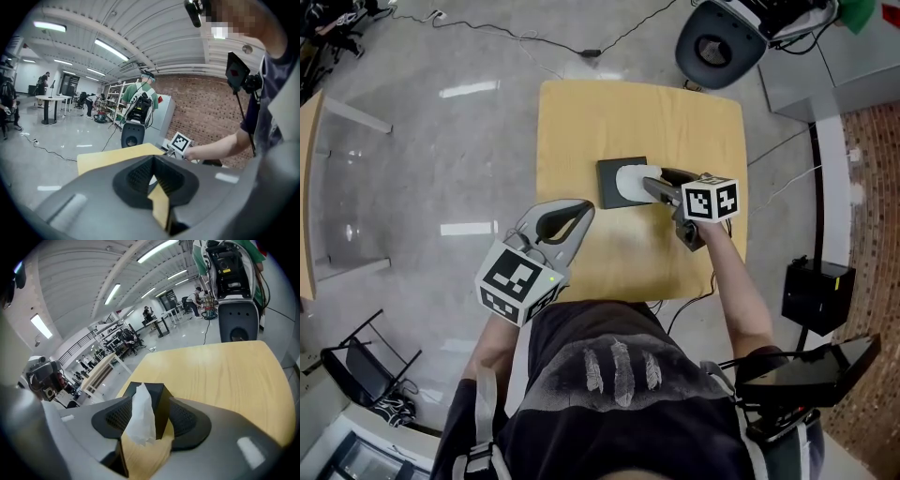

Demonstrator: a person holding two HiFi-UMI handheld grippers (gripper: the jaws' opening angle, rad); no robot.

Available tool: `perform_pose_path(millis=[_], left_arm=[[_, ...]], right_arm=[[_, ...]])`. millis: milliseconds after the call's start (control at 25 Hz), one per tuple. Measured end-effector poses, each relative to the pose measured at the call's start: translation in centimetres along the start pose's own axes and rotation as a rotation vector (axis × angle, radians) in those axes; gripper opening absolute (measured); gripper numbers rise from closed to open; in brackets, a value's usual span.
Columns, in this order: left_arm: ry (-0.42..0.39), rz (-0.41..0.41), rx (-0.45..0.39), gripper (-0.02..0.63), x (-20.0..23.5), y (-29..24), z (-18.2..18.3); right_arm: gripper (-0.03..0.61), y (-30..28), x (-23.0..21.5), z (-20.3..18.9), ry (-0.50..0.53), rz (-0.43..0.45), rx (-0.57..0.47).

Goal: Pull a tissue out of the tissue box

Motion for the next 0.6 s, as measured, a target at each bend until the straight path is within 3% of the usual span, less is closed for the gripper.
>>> perform_pose_path(millis=[280,600], left_arm=[[-0.005,-0.01,0.007,0.003,-0.07,-0.04,0.04],[-0.006,-0.01,0.01,0.003,-0.08,0.11,0.24]], right_arm=[[0.213,-0.21,0.0,-0.58,-0.021,0.016,0.028],[0.061,-0.08,-0.01,-0.45,0.001,-0.036,0.038]])
Point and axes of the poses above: the fingertips, and each gripper's own axes: y backward along the fingers, x to its left, z out of its top, the point moved 5 cm from there along y, backward along the fingers
